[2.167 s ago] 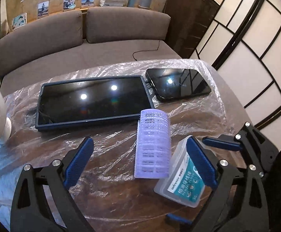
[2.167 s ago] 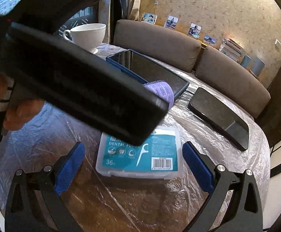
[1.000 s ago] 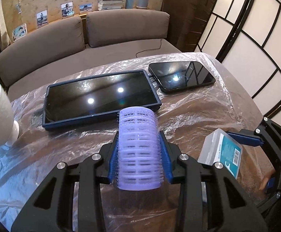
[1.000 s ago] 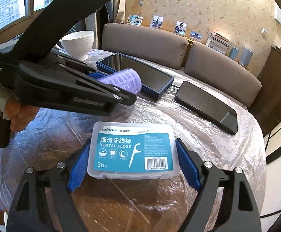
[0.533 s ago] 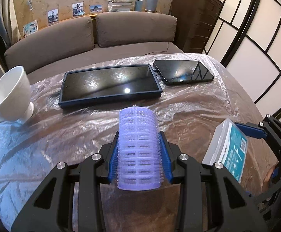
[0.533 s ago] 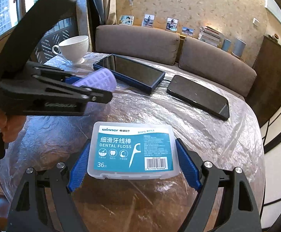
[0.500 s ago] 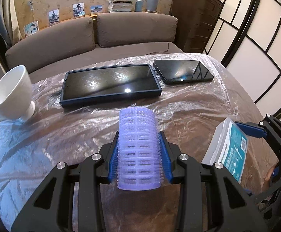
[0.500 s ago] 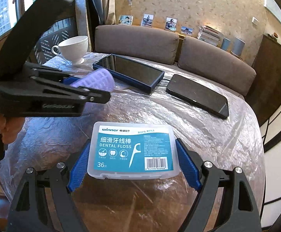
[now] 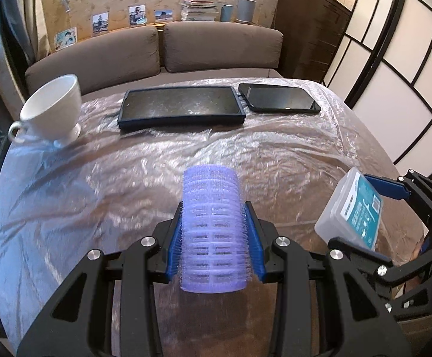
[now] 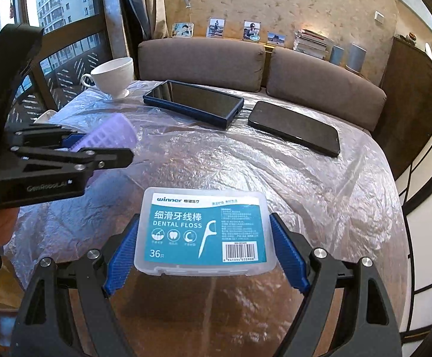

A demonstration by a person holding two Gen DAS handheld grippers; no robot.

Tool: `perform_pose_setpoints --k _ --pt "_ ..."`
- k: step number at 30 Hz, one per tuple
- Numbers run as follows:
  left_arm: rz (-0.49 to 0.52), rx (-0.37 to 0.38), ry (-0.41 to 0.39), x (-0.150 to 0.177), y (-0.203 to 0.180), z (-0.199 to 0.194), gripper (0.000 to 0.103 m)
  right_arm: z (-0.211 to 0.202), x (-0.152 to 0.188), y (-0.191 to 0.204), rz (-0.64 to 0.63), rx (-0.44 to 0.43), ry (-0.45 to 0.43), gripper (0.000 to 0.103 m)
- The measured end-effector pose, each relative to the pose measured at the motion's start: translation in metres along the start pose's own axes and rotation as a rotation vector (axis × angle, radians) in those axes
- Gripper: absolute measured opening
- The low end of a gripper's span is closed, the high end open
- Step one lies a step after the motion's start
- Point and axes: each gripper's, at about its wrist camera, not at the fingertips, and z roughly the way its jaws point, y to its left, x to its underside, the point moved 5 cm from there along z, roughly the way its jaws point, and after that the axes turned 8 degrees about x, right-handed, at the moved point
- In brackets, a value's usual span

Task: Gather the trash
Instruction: 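Carry the purple roller and dental floss box over the white bin with both tools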

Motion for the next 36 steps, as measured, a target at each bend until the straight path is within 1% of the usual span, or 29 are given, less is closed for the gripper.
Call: perform_pose_setpoints --k 10,17,28,36 --pt "-0.034 -0.002 -0.007 0.03 -0.005 -0.024 0.039 -0.019 0.013 0.003 0.015 -0.011 -0.002 0.081" --pt "-0.012 -0.016 -0.009 0.051 -0.017 -0.041 0.039 -0.035 0.025 0.006 0.028 -0.008 0.0 0.081" --pt "-0.007 -0.006 0.018 0.089 -0.032 -0.061 0.039 -0.065 0.055 0.005 0.031 -0.019 0.021 0.081" --pt "0.0 0.003 0.038 0.116 -0.043 -0.075 0.039 -0.086 0.08 0.014 0.022 -0.036 0.044 0.081"
